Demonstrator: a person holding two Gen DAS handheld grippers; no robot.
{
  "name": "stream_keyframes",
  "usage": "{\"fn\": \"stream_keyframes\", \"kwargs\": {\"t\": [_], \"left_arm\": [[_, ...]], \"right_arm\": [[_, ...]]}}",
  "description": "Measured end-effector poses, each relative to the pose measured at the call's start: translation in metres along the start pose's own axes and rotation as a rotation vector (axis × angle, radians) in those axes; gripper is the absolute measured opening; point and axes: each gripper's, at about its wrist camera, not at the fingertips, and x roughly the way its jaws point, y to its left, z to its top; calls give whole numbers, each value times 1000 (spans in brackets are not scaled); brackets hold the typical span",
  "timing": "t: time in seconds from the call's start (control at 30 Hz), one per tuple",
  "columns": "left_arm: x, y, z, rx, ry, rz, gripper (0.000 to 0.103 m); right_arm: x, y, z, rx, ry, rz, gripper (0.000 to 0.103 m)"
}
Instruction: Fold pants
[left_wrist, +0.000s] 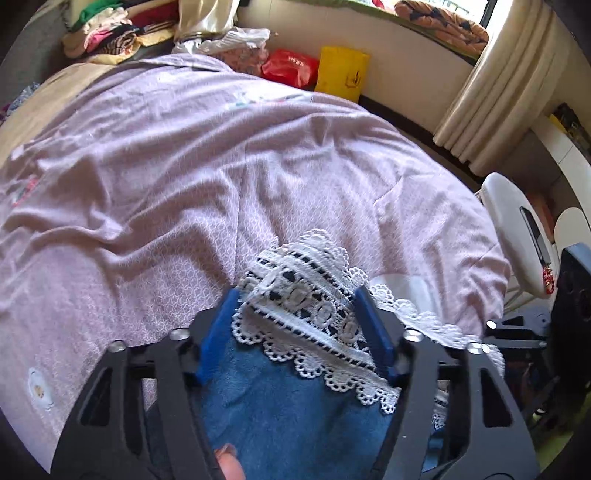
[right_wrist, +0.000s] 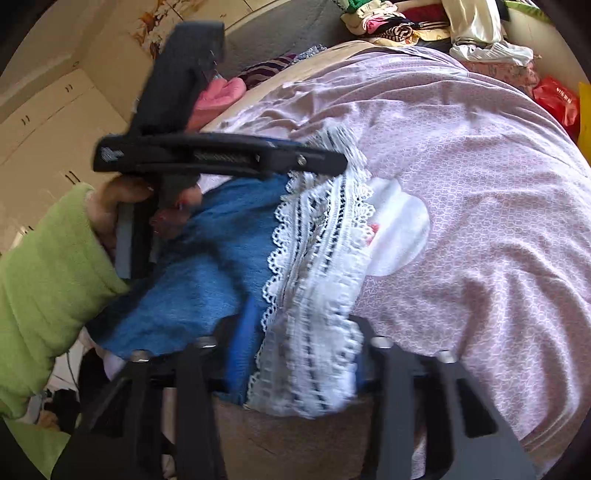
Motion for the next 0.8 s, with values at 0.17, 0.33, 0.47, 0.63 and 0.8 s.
{"fn": "stream_keyframes", "kwargs": {"t": [0.17, 0.33, 0.47, 0.63, 0.8], "left_arm": [[-14, 6, -5, -9, -34, -25, 15], [-33, -2, -10, 8, -90, -29, 13], [-69, 7, -16, -32, -185, -58, 13], [-126, 33, -38, -113, -311, -54, 13], [-177, 69, -86, -224, -398, -37, 13]], "right_arm": [[-8, 5, 1, 7, -31, -4, 21], [-27, 33, 5, -53, -81, 25, 20], [-37, 67, 15, -142, -115, 15, 20], [-36, 125, 27, -292, -130, 19, 20], [-8, 189, 22, -485, -84, 15, 20]]}}
